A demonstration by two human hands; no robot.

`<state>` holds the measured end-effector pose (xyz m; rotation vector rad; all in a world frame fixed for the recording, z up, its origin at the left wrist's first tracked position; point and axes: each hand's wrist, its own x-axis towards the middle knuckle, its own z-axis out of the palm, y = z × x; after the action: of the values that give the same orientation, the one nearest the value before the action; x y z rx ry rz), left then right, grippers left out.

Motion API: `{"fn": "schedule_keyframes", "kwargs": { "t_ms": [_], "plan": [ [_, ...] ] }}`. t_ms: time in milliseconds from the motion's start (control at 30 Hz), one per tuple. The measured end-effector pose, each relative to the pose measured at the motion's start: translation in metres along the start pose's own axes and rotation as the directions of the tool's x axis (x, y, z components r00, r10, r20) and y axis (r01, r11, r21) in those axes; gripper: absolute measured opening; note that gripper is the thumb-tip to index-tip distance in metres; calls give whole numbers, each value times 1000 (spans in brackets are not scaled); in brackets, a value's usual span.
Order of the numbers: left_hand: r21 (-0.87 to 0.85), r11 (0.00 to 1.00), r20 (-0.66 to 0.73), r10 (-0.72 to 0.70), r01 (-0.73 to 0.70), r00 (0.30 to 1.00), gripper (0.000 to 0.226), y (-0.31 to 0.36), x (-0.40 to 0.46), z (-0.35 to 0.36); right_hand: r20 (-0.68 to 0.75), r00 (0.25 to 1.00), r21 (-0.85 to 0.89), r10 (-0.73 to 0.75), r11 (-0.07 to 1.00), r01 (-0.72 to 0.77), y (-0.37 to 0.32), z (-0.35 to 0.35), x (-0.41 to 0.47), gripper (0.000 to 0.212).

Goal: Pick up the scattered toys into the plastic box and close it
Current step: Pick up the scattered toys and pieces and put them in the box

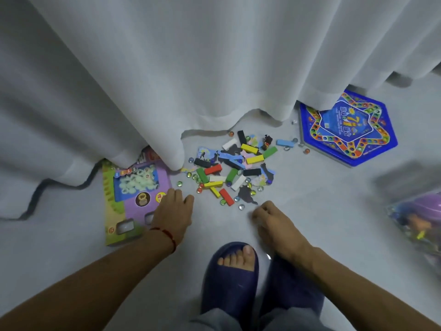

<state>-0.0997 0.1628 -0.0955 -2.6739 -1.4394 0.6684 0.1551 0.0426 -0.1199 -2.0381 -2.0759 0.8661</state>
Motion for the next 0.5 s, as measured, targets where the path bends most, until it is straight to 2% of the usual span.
{"fn": "schedule_keyframes", "kwargs": {
  "t_ms": [133,233,400,500],
  "plan": [
    [58,995,-66,81,-77,995,57,-3,8,12,-88,994,210,60,977,-40,-16,-5,17,46],
    [62,989,-127,145,-138,981,59,-9,15,21,-138,985,19,-107,994,111,-18,10,38,55],
    [-51,975,-167,207,-218,964,63,-3,15,18,-196,971,-23,-137,991,135,-19,24,59,31],
    [-140,962,-160,210,-232,965,57,-1,14,22,-198,972,-44,-122,992,116,-22,28,57,35]
  ]
}}
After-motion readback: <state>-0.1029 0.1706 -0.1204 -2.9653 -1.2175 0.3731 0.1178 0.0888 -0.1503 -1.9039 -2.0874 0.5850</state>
